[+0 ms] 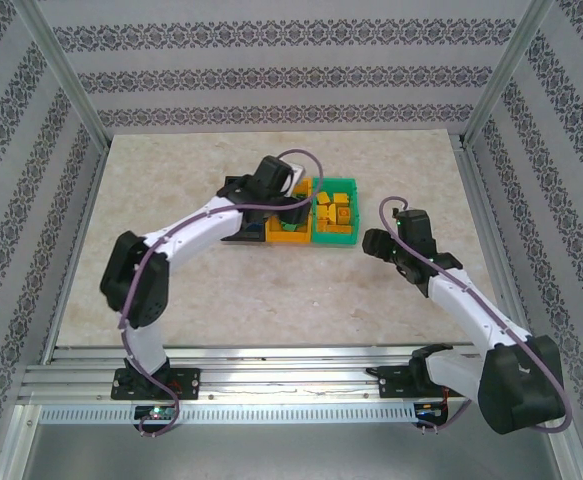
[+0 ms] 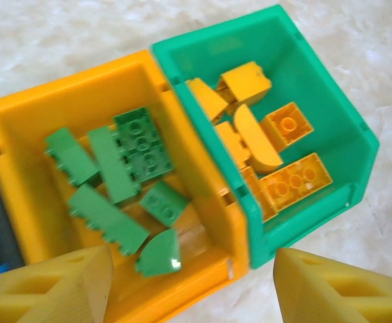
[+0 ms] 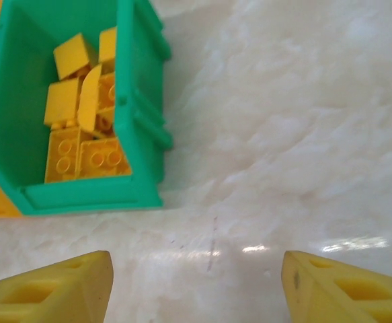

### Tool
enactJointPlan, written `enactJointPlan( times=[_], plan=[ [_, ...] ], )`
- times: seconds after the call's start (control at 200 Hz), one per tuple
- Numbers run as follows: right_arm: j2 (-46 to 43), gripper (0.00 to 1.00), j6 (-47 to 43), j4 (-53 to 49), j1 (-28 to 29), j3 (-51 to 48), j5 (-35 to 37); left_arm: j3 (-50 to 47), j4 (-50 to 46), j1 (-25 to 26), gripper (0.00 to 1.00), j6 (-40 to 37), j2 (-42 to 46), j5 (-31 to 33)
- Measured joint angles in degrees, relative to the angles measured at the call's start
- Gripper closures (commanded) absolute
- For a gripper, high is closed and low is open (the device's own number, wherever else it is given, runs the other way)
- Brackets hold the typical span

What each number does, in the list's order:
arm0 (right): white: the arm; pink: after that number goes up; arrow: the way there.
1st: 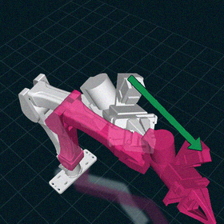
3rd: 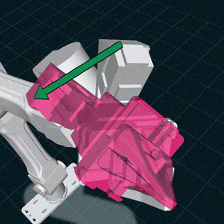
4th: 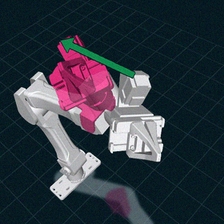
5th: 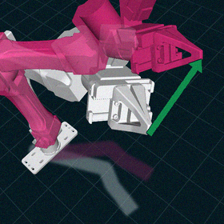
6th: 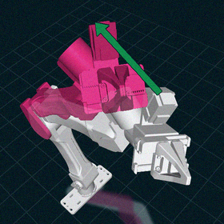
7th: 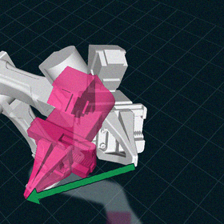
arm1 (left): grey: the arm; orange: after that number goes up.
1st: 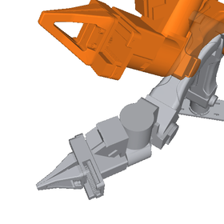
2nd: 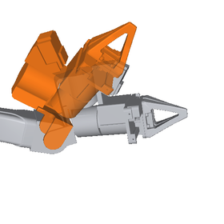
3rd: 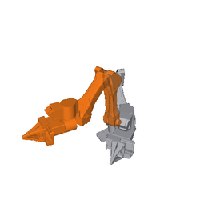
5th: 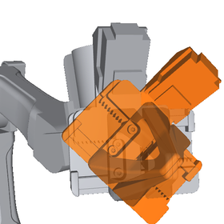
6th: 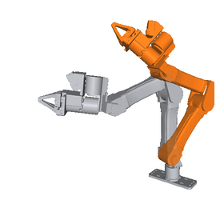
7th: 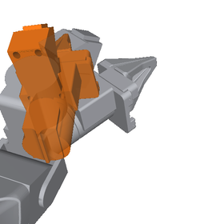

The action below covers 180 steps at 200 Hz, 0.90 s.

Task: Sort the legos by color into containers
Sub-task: Reset both arms

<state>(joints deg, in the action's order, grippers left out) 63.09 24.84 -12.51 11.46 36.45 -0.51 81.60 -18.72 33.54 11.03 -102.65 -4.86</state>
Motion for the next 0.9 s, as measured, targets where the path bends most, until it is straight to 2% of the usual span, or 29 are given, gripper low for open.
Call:
enactJointPlan(
  times=[0.14, 0.445, 0.515, 0.535, 0.575, 0.595, 0.734, 0.899],
  plan=[
    [-2.5, 0.25, -2.8, -0.4, -1.2, 1.8, 5.7, -10.5, 3.1, -4.3, 0.34, 0.5, 8.8, 1.3],
    [-5.6, 0.17, -11.3, 4.9, -2.4, 2.1, 17.9, -32.3, 7.2, -20.6, 0.24, 3.0, 28.3, 4.1],
    [-5.6, 0.16, -12.6, 7.8, -2.4, 0.5, 21.5, -36.3, 8.1, -23.8, 0.15, 3.3, 32.3, 4.9],
    [-5.6, 0.13, -12.8, 8.7, -2.4, 0.0, 22.9, -37.2, 8.4, -24.6, 0.14, 3.5, 33.2, 5.1],
    [-5.6, 0.07, -13.2, 10.1, -2.4, -1.2, 25.7, -39.3, 9.0, -26.6, 0.06, 3.9, 35.2, 5.4],
    [-5.6, 0.06, -13.2, 11.1, -2.4, -1.9, 27.2, -40.0, 9.4, -27.4, 0.00, 3.9, 36.0, 5.6],
    [-5.7, 0.02, -16.4, 22.2, -4.1, -8.7, 33.7, -45.0, 11.4, -33.8, 0.00, 5.8, 39.6, 6.5],
    [-3.2, 0.02, -19.0, 36.3, -7.6, -17.4, 34.4, -48.9, 15.1, -37.1, 0.00, 7.6, 40.2, 9.0]
  ],
)
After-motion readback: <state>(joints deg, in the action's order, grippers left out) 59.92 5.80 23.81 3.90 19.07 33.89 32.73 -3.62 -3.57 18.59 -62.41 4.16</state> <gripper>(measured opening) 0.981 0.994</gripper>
